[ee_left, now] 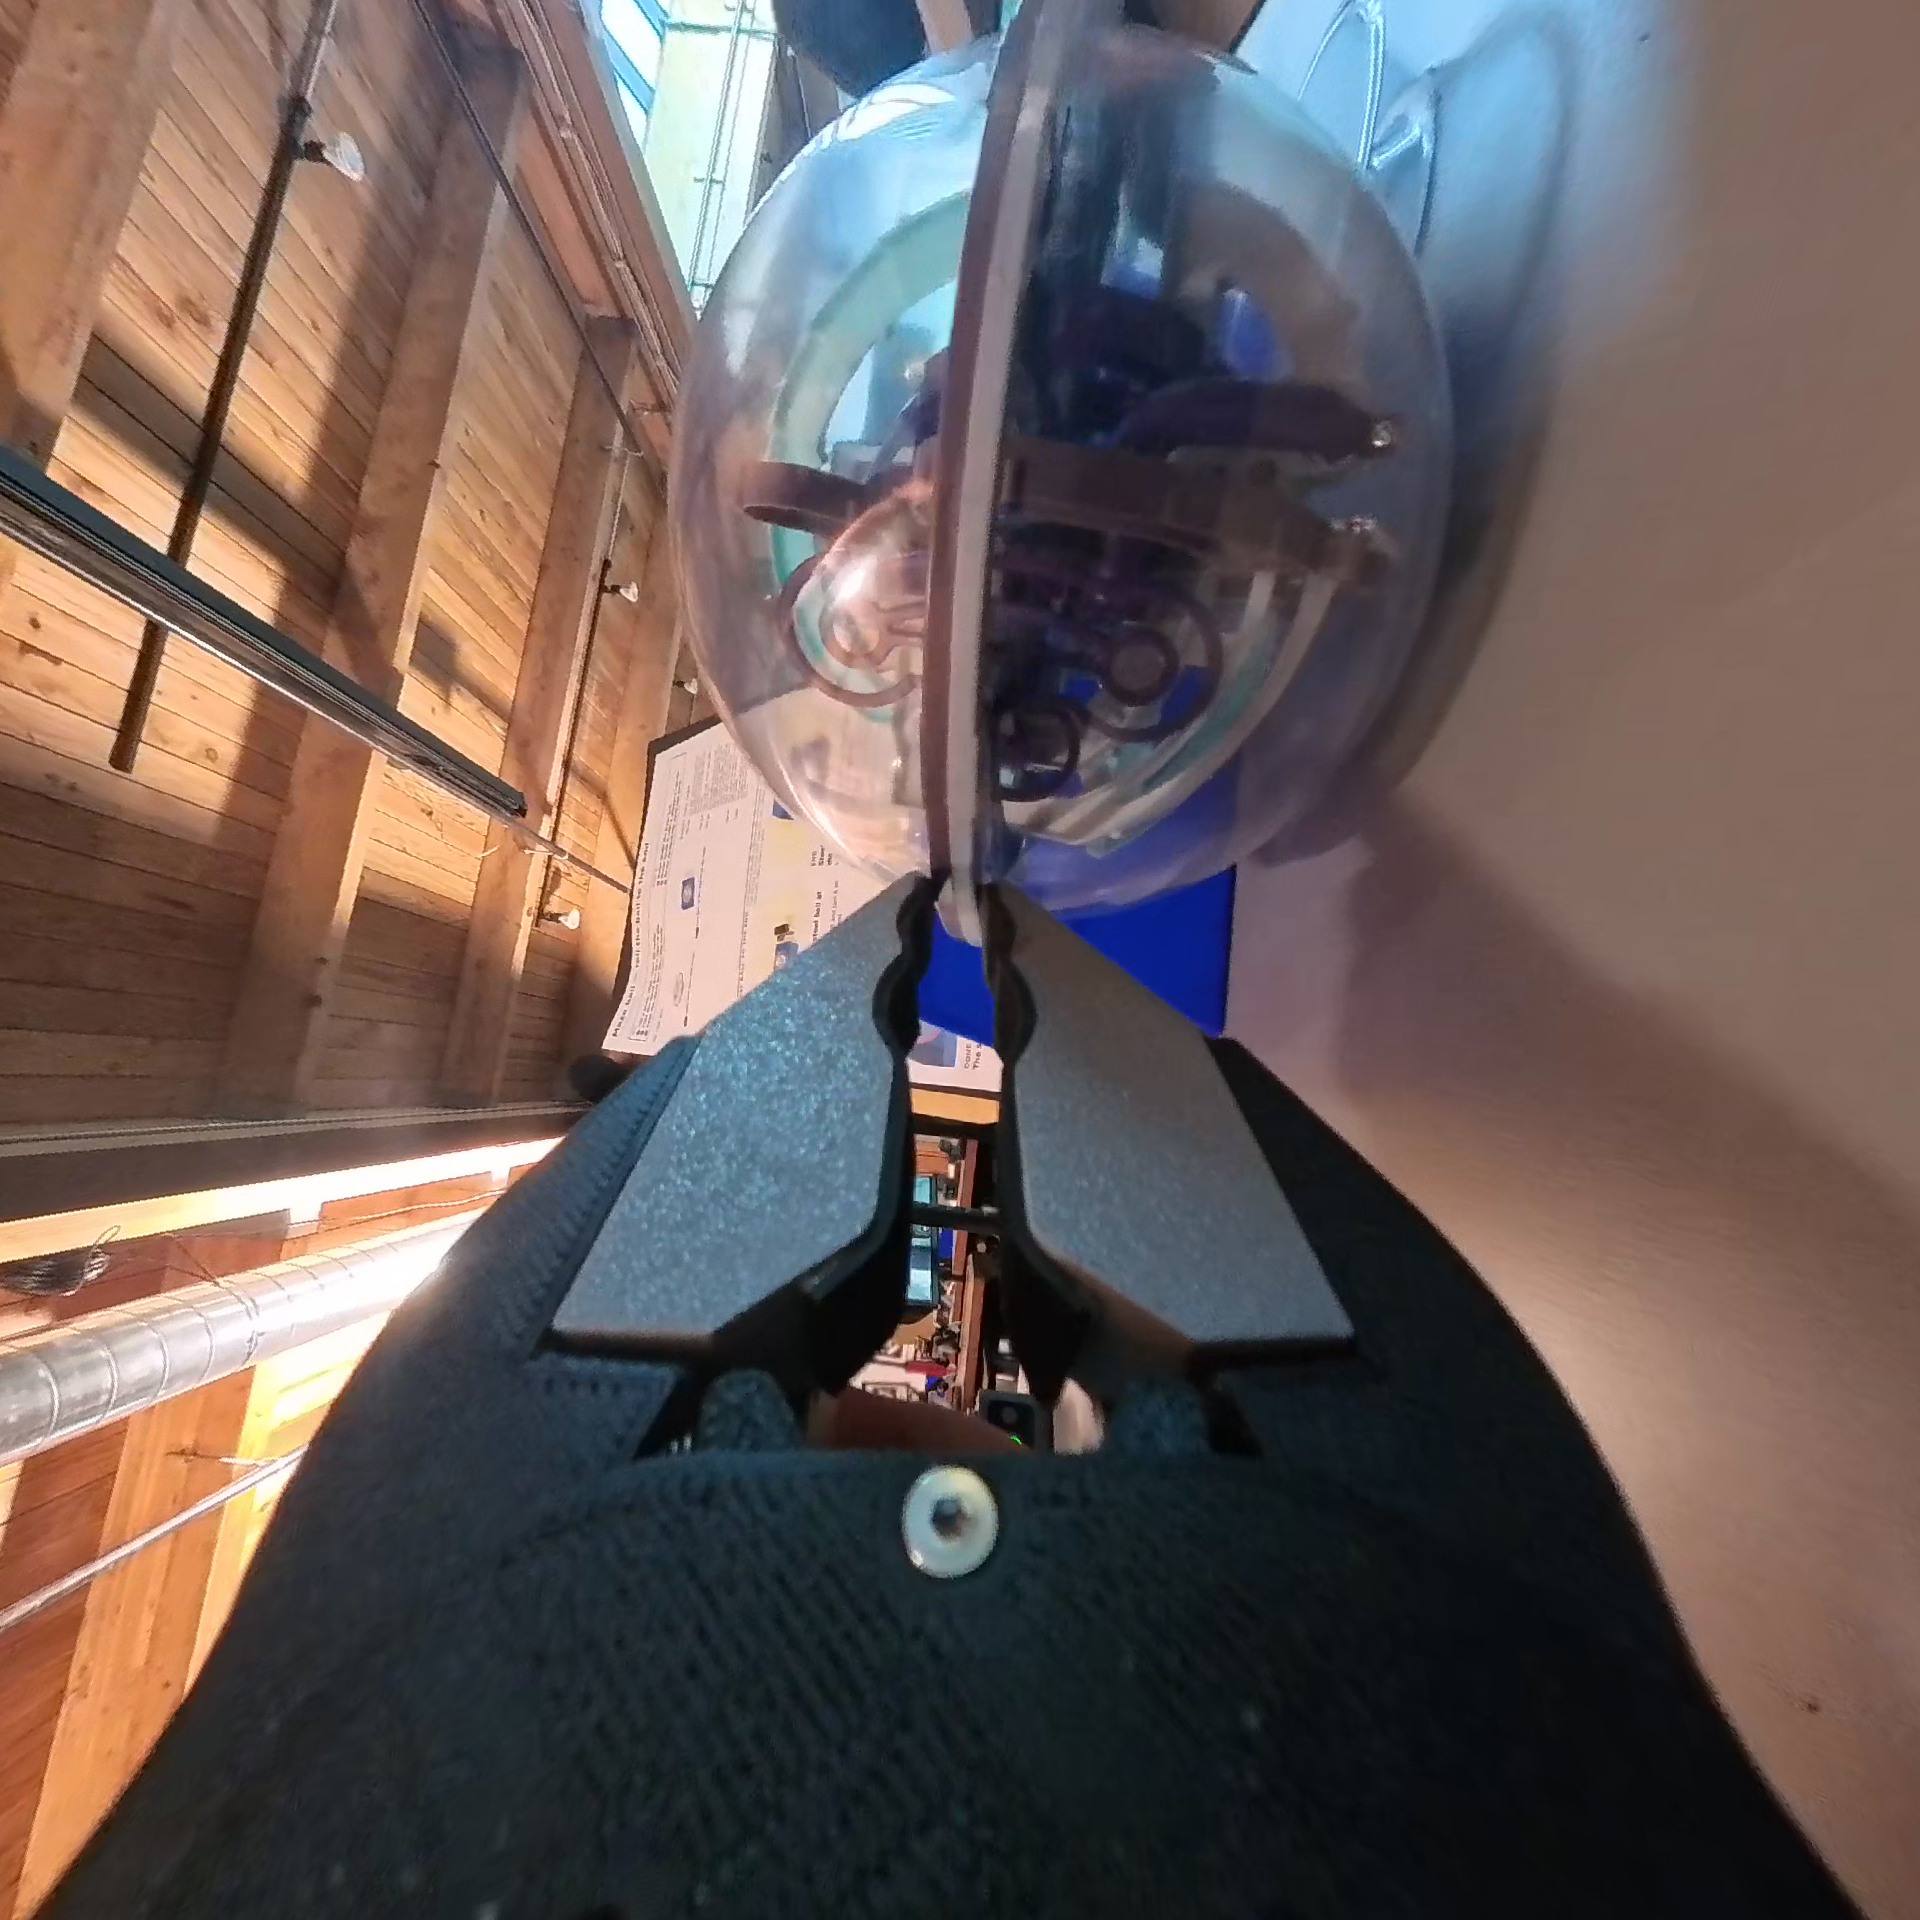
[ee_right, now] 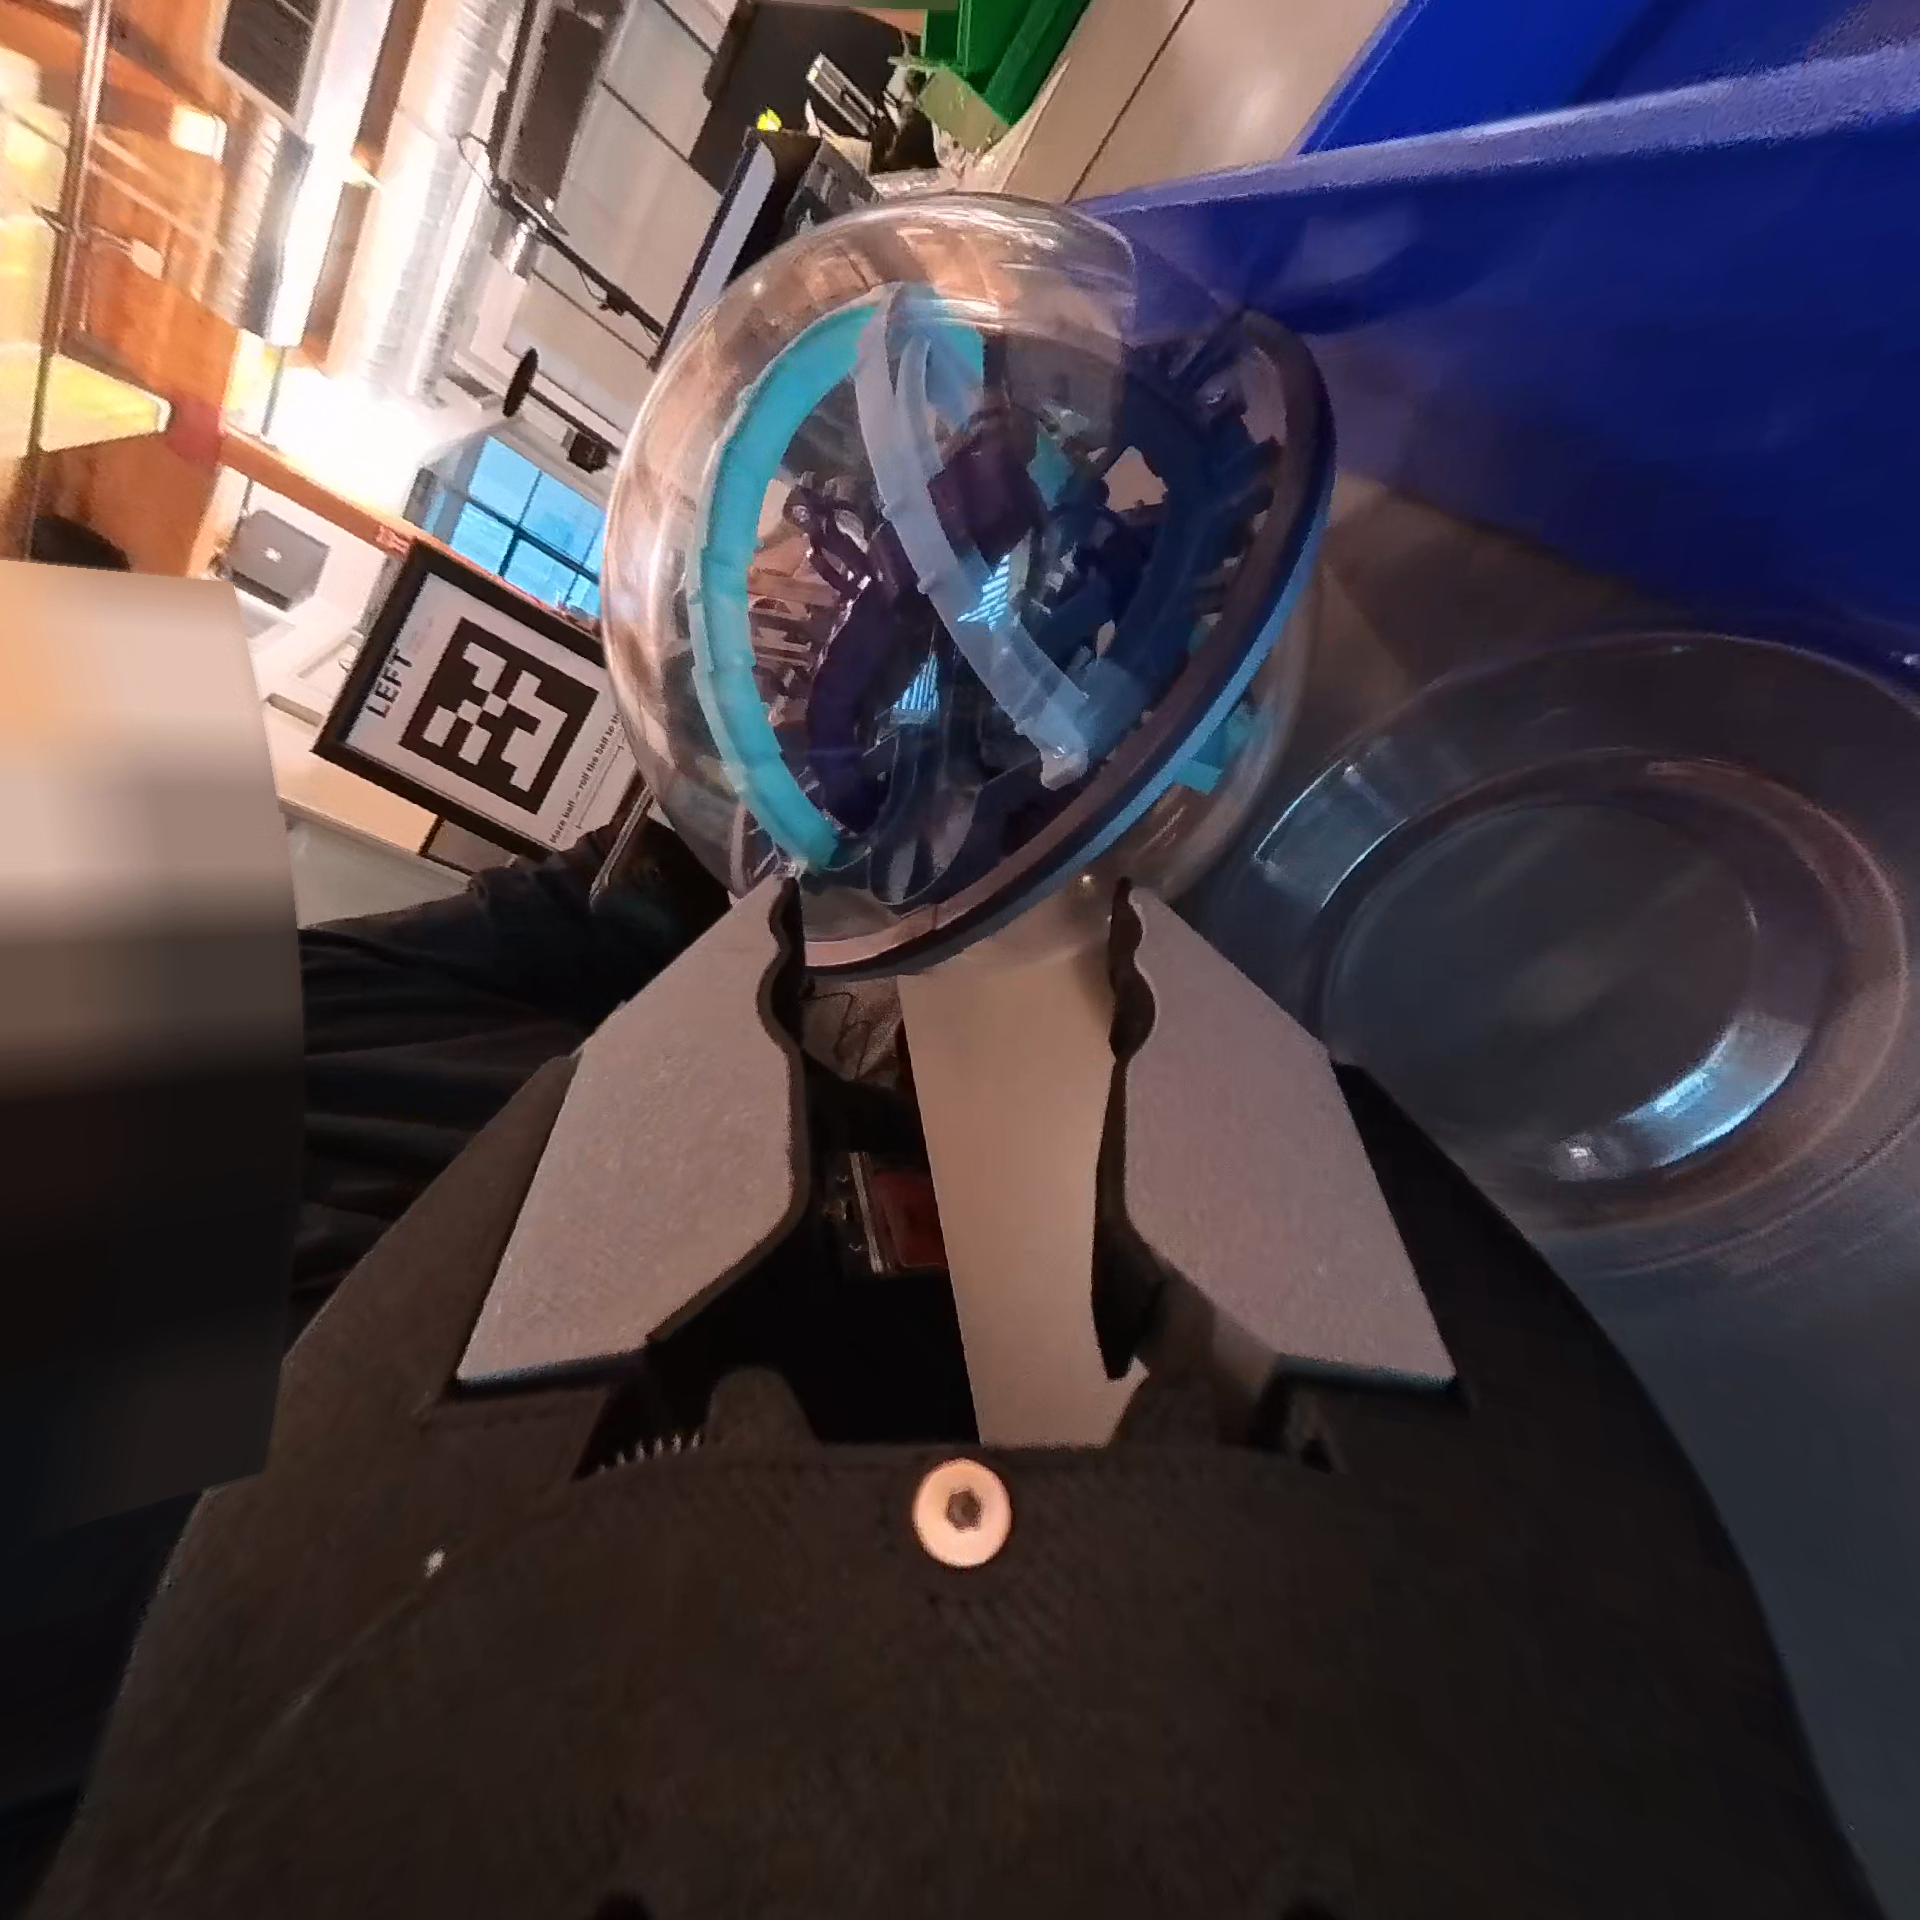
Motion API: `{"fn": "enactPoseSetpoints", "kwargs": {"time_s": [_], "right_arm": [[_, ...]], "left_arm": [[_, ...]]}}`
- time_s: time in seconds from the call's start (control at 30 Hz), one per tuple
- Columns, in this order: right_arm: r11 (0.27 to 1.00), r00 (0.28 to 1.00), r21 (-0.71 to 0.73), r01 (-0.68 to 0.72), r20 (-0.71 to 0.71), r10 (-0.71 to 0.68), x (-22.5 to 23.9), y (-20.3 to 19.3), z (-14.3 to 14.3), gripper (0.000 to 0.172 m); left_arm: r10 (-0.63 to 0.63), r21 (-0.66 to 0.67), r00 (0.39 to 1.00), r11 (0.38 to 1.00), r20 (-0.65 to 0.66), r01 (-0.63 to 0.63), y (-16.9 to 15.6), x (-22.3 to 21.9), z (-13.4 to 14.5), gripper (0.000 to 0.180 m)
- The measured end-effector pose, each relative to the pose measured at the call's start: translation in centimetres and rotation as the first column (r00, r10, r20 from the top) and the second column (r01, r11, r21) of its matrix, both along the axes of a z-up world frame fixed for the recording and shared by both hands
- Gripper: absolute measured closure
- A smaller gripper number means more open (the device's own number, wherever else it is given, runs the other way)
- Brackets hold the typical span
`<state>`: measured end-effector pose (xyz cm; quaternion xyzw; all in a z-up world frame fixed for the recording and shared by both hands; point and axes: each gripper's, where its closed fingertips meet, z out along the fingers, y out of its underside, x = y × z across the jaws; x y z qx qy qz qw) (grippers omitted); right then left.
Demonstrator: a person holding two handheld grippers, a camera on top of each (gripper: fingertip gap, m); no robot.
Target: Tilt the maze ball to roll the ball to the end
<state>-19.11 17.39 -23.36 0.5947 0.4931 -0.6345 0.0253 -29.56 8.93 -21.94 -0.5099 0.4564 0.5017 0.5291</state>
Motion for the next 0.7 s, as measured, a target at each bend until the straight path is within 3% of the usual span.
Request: {"fn": "enactPoseSetpoints", "kwargs": {"time_s": [0.5, 0.7], "right_arm": [[0.999, 1.000, 0.041, 0.017, -0.011, -0.017, 0.33, 0.49, -0.11, 0.117], [0.997, 1.000, 0.074, 0.016, -0.010, -0.016, 0.40, 0.46, -0.34, 0.111]], "left_arm": [[-0.009, 0.013, 0.998, 1.000, 0.057, 0.008, -0.24, -0.11, 0.10, 0.167], [-0.050, -0.016, 0.981, 0.998, 0.185, 0.054, -0.61, 0.20, -0.12, 0.141]]}}
